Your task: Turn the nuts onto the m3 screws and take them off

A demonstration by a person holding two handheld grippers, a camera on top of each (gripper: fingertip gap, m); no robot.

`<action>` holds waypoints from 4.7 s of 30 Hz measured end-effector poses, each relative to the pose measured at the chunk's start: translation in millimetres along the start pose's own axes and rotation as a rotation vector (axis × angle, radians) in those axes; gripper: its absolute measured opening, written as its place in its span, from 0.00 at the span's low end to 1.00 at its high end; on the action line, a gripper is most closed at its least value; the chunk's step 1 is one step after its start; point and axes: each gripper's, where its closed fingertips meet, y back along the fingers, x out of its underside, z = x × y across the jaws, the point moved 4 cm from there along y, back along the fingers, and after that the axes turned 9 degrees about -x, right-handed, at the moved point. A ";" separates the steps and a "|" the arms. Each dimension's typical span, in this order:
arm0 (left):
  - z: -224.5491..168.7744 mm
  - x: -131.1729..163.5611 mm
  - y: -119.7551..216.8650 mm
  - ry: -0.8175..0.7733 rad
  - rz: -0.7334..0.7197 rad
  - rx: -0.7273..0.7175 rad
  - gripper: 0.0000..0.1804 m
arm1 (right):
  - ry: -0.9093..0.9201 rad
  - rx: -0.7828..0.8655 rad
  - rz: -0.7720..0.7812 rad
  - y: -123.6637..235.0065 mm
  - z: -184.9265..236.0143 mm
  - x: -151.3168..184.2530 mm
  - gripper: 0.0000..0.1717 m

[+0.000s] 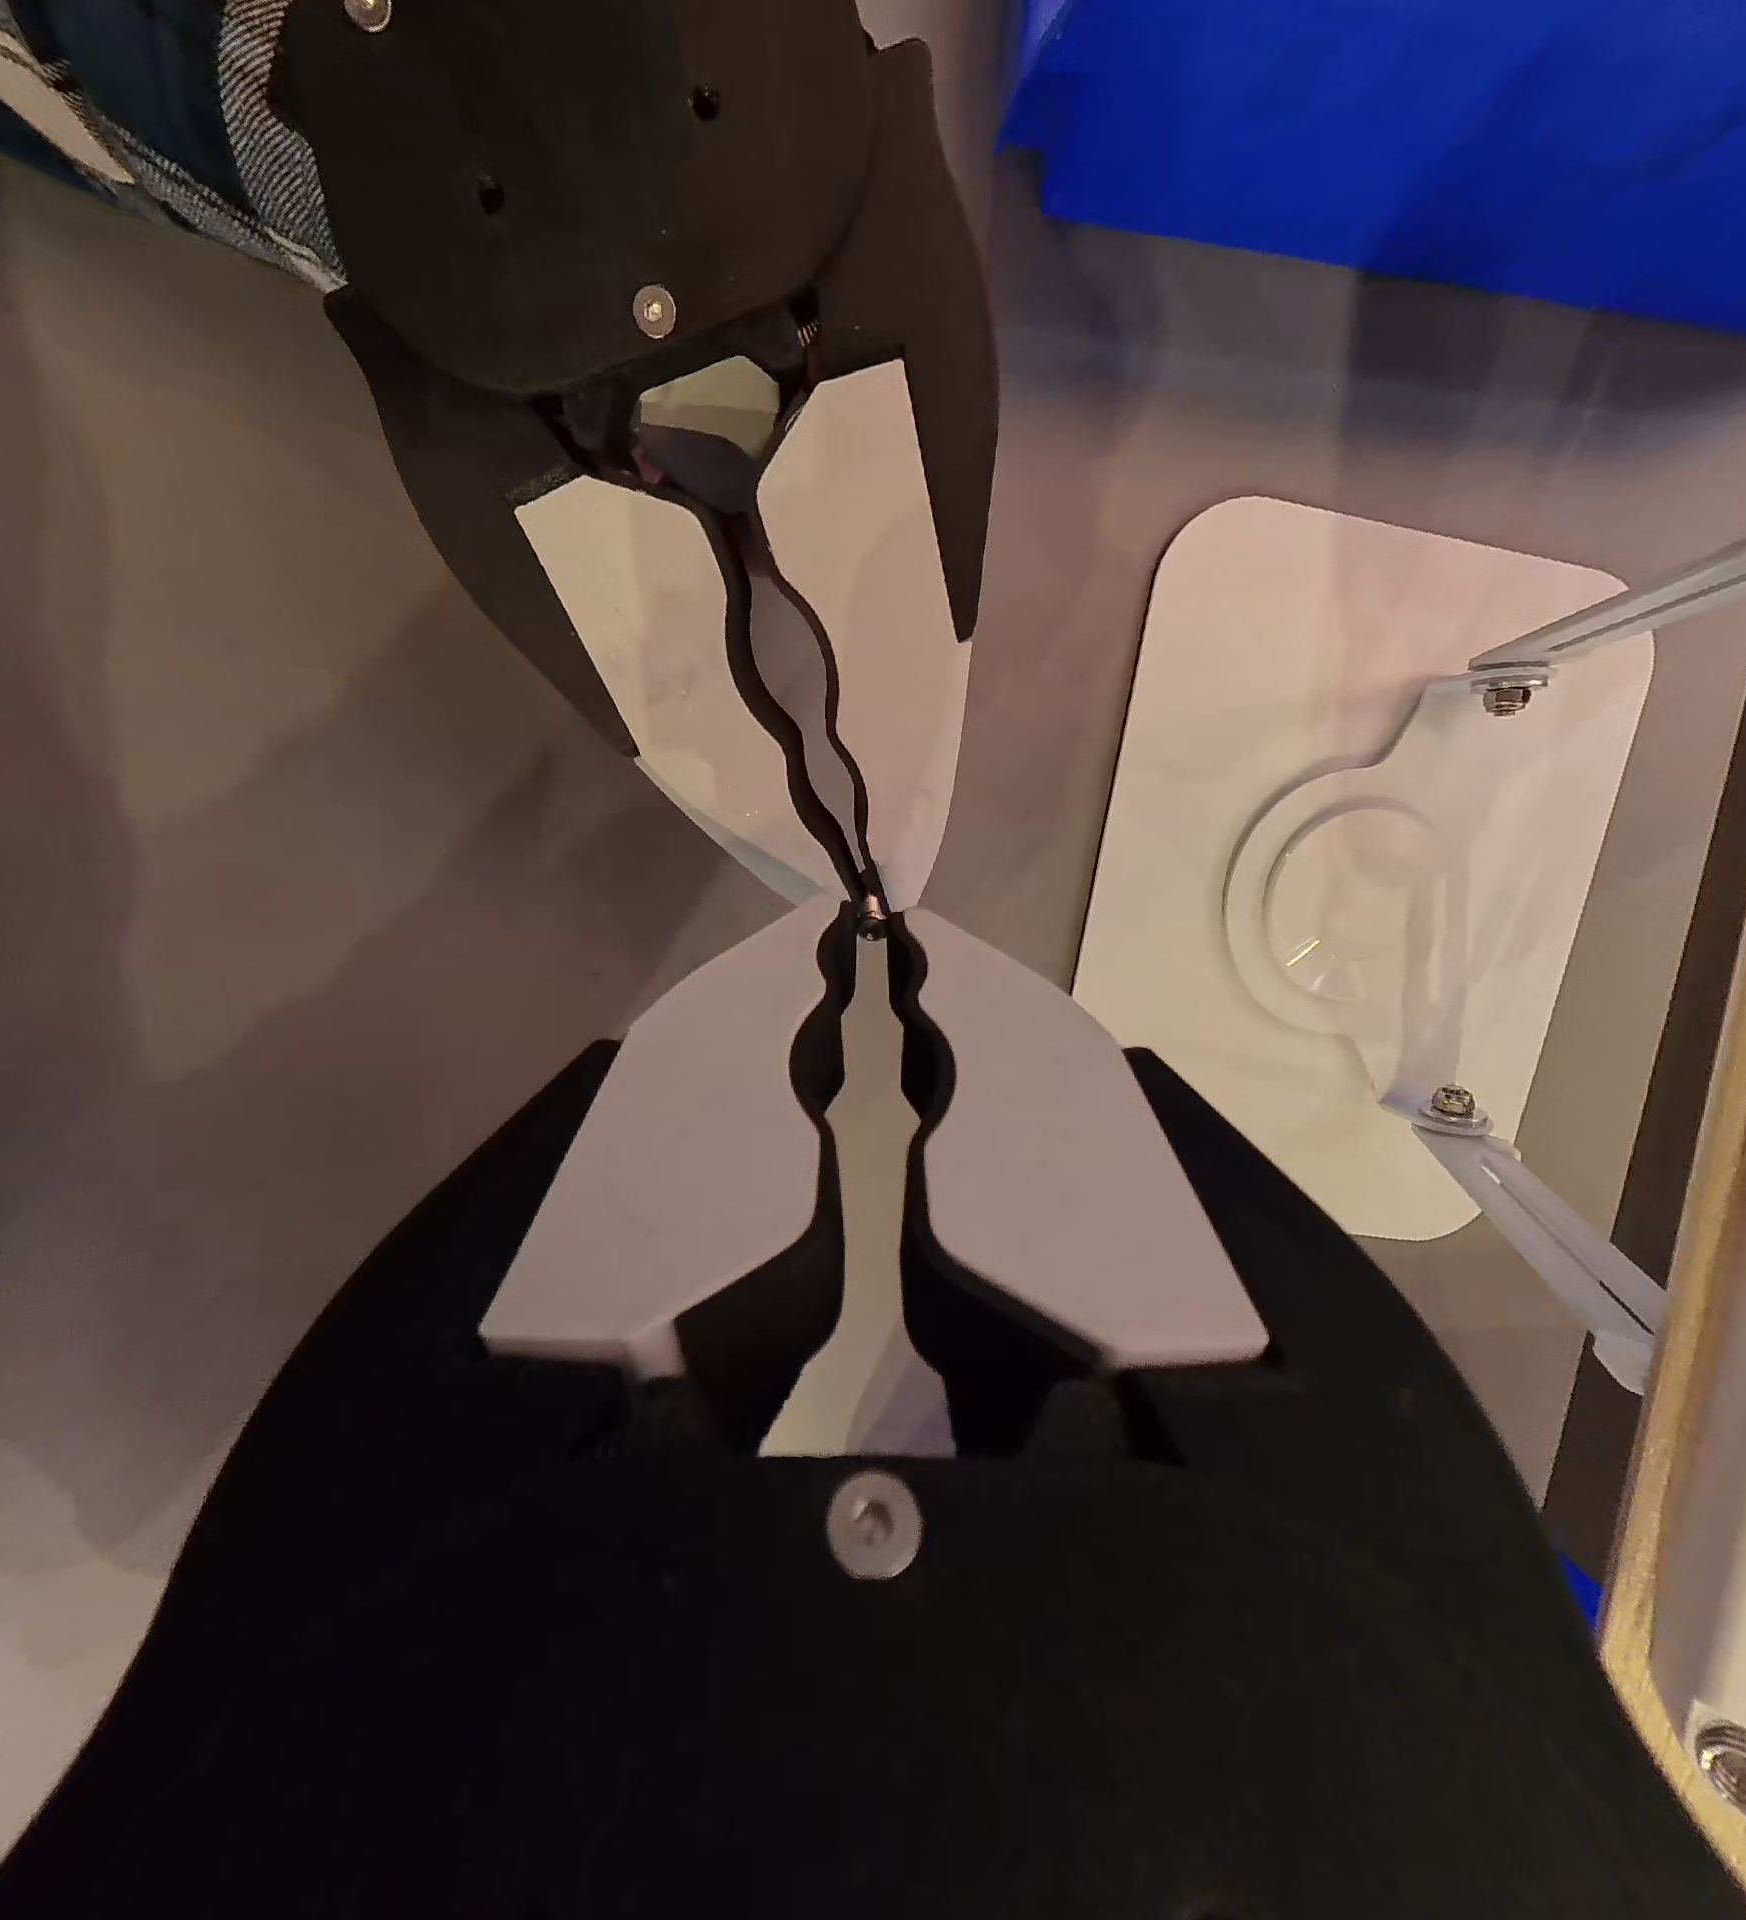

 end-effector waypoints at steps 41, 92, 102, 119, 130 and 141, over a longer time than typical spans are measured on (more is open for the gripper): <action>2.6 -4.8 -0.2 -0.069 0.012 -0.116 0.01 | -0.133 0.054 -0.064 8.5 -3.2 0.4 0.09; -0.3 -4.2 -1.5 -0.140 0.031 -0.149 0.01 | -0.180 0.027 -0.074 3.2 -1.5 4.3 0.03; -0.1 -5.2 -0.7 -0.120 0.018 -0.136 0.01 | -0.161 0.034 -0.068 2.6 -1.5 3.3 0.06; 6.0 3.0 -4.3 -0.032 0.024 -0.084 0.01 | -0.374 0.202 -0.249 89.2 -0.4 83.9 0.05; 4.4 3.6 -9.8 -0.040 0.021 -0.068 0.01 | -0.471 0.298 -0.256 100.3 12.9 133.5 0.06; 11.5 1.0 -16.1 -0.009 0.004 -0.085 0.01 | -0.441 0.368 -0.339 106.9 18.7 146.1 0.13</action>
